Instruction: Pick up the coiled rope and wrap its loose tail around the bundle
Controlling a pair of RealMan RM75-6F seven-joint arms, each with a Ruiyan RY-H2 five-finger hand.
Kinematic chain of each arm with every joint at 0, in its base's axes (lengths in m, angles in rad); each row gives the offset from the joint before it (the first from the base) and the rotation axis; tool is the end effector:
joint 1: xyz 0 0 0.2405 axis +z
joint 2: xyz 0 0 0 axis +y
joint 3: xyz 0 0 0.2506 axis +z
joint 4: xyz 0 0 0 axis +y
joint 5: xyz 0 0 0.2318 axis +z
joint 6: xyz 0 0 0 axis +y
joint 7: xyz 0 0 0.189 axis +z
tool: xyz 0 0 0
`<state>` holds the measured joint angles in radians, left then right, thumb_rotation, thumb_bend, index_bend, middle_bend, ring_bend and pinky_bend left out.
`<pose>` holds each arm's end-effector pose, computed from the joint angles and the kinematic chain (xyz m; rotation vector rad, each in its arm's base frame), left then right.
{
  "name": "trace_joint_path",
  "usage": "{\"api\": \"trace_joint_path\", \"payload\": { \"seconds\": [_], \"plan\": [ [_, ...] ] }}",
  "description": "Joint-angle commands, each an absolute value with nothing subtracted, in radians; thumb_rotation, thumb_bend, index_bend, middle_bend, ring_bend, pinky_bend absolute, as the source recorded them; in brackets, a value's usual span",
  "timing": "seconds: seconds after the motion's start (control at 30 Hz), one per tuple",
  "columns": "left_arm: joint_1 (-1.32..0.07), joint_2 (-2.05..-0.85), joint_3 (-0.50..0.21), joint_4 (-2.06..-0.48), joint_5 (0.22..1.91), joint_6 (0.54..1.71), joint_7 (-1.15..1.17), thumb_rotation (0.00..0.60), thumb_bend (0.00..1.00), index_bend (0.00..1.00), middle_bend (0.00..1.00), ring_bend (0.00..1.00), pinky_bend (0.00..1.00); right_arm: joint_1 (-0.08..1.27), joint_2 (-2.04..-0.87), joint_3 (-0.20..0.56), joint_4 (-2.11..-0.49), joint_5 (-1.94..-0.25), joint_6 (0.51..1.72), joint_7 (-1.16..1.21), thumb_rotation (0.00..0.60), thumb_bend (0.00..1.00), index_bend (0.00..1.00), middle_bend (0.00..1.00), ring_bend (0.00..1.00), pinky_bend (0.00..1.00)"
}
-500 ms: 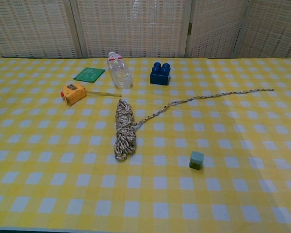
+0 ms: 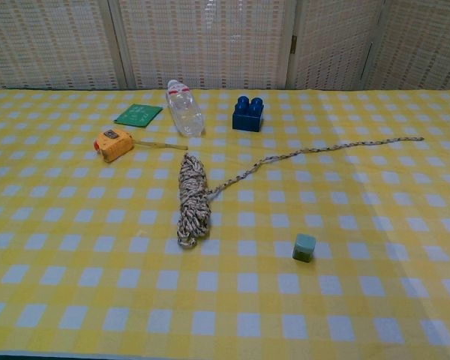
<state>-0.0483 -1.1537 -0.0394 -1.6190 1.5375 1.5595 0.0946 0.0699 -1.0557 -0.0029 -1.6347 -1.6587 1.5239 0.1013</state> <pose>-0.3063 0.2130 0.1331 -1.3758 -0.8241 -0.8968 -0.2945 -0.2084 0.1397 1.5009 -0.9142 1.0097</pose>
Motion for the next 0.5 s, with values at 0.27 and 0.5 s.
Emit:
{"api": "trace_joint_path", "payload": {
  "seconds": [0.27, 0.5],
  "plan": [
    [-0.158, -1.154, -0.066, -1.680, 1.632, 1.481, 0.103, 0.600, 0.30, 0.27, 0.12, 0.12, 0.00, 0.052, -1.062, -0.005, -1.607, -1.665, 1.561, 0.136, 0.600, 0.50, 0.00, 0.01, 0.06, 0.00],
    [-0.315, -1.204, -0.106, -1.748, 1.656, 1.300, 0.167, 0.600, 0.30, 0.26, 0.13, 0.12, 0.00, 0.046, -1.058, -0.011, -1.610, -1.670, 1.567, 0.136, 0.600, 0.50, 0.00, 0.01, 0.06, 0.00]
  ]
}}
